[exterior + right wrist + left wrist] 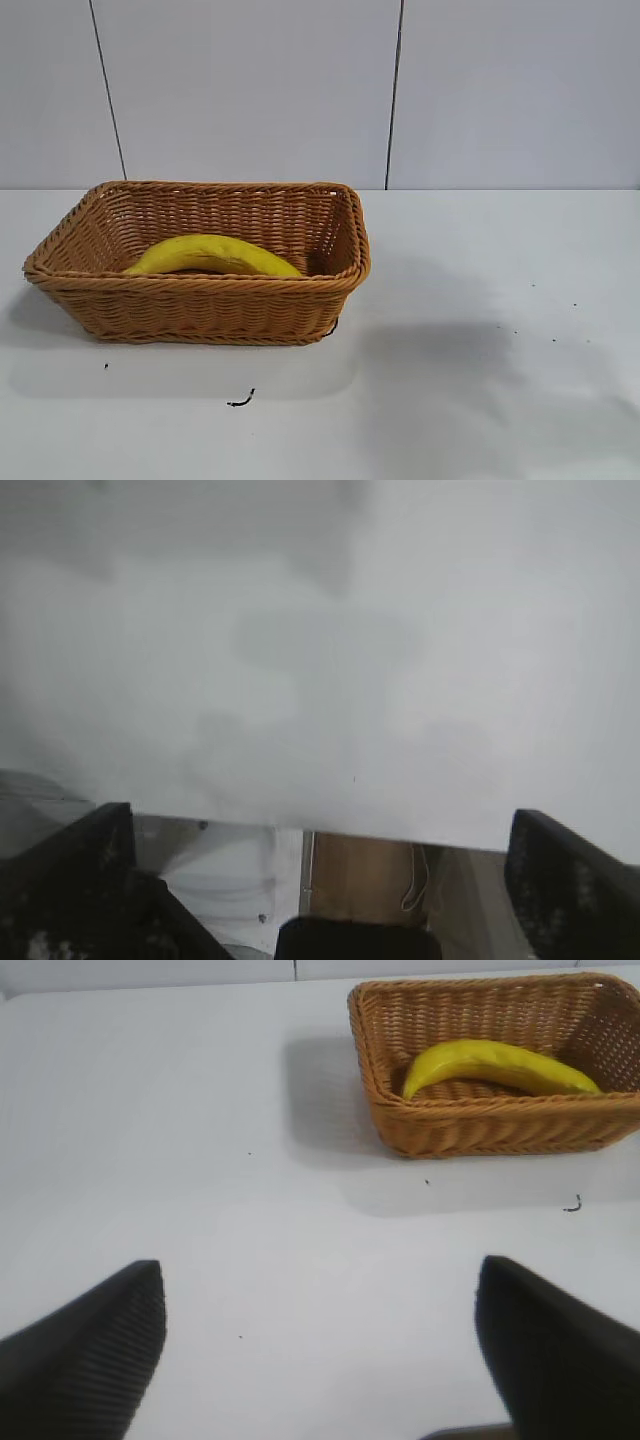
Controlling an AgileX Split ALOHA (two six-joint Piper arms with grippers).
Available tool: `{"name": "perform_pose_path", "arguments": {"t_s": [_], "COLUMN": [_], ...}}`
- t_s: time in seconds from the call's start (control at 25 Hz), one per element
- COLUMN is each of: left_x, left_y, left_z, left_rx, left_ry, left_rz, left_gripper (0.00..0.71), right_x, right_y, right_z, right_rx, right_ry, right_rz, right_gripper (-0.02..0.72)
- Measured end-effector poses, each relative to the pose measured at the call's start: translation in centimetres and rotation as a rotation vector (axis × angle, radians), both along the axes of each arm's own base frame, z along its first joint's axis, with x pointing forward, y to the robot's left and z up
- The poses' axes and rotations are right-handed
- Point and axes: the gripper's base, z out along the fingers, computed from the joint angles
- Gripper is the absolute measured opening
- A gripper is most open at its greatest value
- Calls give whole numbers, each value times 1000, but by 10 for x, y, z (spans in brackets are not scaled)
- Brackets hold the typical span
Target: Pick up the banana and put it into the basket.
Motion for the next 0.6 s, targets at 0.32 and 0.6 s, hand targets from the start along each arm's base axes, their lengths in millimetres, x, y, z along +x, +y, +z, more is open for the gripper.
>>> {"name": "perform_pose_path", "arguments": {"t_s": [0.32, 0.6], "left_x": [0, 0], "left_y": [0, 0], "left_z": [0, 0], "left_rx": [0, 0], "left_ry": [0, 0], "left_rz": [0, 0], "left_gripper": [635, 635], "right_x": [-71, -119], "right_y": [2, 3], "right_z": [13, 24], "right_rx": [-31, -44], "right_ry": [-435, -748], "right_rz": [22, 19], "right_gripper": [689, 689]}}
